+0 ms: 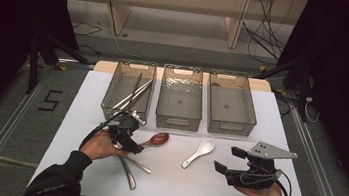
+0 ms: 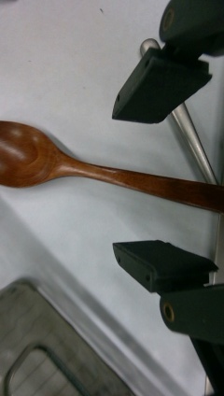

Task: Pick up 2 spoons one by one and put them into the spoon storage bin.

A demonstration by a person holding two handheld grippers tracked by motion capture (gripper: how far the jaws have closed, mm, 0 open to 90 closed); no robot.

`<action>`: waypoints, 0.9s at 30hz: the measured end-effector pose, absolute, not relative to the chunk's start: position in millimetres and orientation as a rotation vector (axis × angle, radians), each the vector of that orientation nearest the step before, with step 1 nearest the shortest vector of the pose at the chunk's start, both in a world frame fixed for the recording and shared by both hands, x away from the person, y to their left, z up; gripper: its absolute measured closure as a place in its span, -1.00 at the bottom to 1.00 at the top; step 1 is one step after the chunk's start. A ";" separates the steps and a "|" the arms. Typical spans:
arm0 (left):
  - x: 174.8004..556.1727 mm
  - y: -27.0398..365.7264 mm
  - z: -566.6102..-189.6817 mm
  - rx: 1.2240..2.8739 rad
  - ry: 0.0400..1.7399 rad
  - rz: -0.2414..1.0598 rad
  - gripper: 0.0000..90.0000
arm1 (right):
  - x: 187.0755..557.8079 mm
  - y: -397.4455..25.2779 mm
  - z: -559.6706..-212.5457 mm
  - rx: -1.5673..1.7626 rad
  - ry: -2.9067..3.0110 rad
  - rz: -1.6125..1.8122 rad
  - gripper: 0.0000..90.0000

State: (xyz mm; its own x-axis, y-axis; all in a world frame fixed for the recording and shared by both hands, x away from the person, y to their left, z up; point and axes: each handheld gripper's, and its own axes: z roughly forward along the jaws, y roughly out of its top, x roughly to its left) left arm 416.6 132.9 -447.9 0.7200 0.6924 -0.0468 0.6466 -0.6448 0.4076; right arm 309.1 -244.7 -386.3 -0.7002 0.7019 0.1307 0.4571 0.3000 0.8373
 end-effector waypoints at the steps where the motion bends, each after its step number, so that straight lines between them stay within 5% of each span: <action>1: 416.2 132.2 -449.9 2.534 1.030 0.159 -0.29 | 308.5 -243.6 -385.7 1.057 2.306 1.351 -0.49; 17: 421.0 125.9 -461.7 2.583 1.019 0.150 0.45 | 308.2 -241.1 -386.7 1.042 2.321 1.343 -0.48; 27: 419.3 123.1 -464.1 2.608 0.987 0.179 0.69 | 309.3 -241.1 -387.5 1.053 2.320 1.344 -0.48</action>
State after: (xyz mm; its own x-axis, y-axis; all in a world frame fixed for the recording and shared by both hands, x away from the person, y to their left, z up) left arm 419.3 123.1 -464.1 0.7498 0.6617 -0.0044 0.6181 -0.6979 0.3618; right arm 309.3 -241.1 -387.5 -0.7031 0.6996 0.1275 0.4586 0.3090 0.8332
